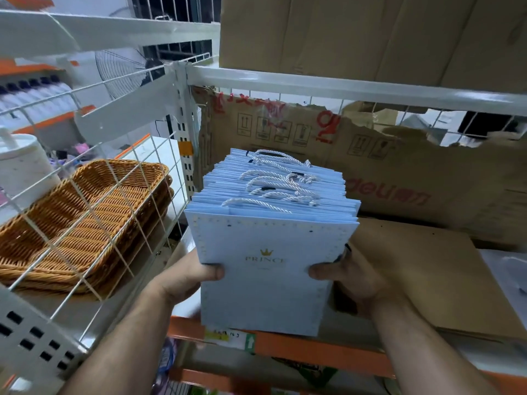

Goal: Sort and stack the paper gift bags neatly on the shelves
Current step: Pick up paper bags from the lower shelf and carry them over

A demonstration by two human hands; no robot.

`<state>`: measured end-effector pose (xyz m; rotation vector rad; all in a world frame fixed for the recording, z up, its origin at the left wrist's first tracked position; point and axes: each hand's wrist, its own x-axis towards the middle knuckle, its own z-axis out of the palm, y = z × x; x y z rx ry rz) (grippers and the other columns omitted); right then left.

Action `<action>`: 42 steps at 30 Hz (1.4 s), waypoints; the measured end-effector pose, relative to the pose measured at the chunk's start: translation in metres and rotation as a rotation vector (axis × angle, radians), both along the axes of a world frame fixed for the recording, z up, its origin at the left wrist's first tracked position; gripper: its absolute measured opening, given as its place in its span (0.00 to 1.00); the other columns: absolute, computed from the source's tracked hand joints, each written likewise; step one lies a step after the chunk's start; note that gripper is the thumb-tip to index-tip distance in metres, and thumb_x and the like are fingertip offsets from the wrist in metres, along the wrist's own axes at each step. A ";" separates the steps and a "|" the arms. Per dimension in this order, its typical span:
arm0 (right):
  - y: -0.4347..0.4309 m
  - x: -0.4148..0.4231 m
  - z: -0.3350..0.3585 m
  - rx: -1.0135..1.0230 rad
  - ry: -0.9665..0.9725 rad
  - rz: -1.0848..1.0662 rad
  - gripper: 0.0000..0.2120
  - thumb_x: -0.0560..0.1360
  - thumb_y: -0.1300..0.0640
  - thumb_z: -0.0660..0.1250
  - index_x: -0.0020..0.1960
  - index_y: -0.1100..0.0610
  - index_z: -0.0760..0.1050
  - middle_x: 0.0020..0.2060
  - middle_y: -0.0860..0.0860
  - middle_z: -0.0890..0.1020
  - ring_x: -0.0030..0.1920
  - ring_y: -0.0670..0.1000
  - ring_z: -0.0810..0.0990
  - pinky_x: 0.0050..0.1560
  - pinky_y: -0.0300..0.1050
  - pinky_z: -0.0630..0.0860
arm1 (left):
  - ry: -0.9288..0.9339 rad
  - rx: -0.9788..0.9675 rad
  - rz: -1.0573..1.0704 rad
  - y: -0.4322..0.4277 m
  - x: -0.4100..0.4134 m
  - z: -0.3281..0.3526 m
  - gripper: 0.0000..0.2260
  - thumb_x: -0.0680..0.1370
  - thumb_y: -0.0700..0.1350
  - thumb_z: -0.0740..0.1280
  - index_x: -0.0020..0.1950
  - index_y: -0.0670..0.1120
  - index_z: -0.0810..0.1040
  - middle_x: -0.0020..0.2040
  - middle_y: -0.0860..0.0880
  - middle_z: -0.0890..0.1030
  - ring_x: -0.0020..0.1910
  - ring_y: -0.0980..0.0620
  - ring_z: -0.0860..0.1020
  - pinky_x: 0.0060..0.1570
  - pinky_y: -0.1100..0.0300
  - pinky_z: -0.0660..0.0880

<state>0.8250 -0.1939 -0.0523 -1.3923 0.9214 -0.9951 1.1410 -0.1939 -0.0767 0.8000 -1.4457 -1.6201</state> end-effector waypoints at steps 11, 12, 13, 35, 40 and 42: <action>-0.023 0.016 0.019 0.195 -0.151 -0.181 0.31 0.60 0.59 0.79 0.62 0.65 0.78 0.53 0.62 0.85 0.51 0.63 0.85 0.52 0.58 0.82 | 0.092 0.196 0.265 -0.005 -0.019 0.016 0.18 0.70 0.51 0.74 0.59 0.53 0.83 0.61 0.40 0.82 0.59 0.35 0.81 0.63 0.35 0.73; -0.028 0.019 0.021 0.265 -0.168 -0.204 0.29 0.62 0.57 0.78 0.61 0.65 0.79 0.53 0.62 0.85 0.51 0.63 0.84 0.53 0.59 0.82 | 0.079 0.276 0.267 -0.005 -0.018 0.016 0.16 0.71 0.54 0.73 0.58 0.54 0.84 0.61 0.41 0.83 0.59 0.36 0.81 0.65 0.36 0.73; -0.034 0.021 0.020 0.346 -0.173 -0.209 0.26 0.66 0.55 0.75 0.61 0.65 0.79 0.54 0.63 0.84 0.53 0.64 0.84 0.55 0.60 0.81 | 0.043 0.331 0.259 -0.006 -0.017 0.014 0.16 0.71 0.56 0.73 0.57 0.55 0.85 0.61 0.42 0.83 0.59 0.37 0.82 0.66 0.37 0.72; -0.024 0.043 -0.001 0.416 -0.049 -0.391 0.42 0.78 0.37 0.63 0.82 0.52 0.46 0.73 0.47 0.69 0.69 0.54 0.74 0.66 0.57 0.74 | -0.253 0.329 0.466 -0.006 -0.028 0.035 0.30 0.81 0.64 0.61 0.78 0.51 0.65 0.71 0.51 0.74 0.67 0.47 0.76 0.69 0.46 0.70; 0.004 0.029 -0.004 0.221 -0.089 -0.382 0.38 0.81 0.42 0.62 0.82 0.47 0.43 0.72 0.39 0.64 0.68 0.42 0.66 0.65 0.44 0.66 | -0.510 0.076 0.354 0.042 -0.012 0.036 0.60 0.61 0.61 0.81 0.76 0.72 0.38 0.78 0.61 0.53 0.76 0.53 0.60 0.70 0.45 0.67; 0.010 0.027 -0.011 0.218 -0.071 -0.367 0.37 0.81 0.44 0.62 0.81 0.46 0.43 0.70 0.37 0.63 0.69 0.42 0.66 0.67 0.44 0.67 | -0.785 -0.019 0.187 0.065 -0.013 0.037 0.66 0.60 0.50 0.85 0.71 0.77 0.31 0.82 0.55 0.41 0.74 0.47 0.66 0.62 0.48 0.77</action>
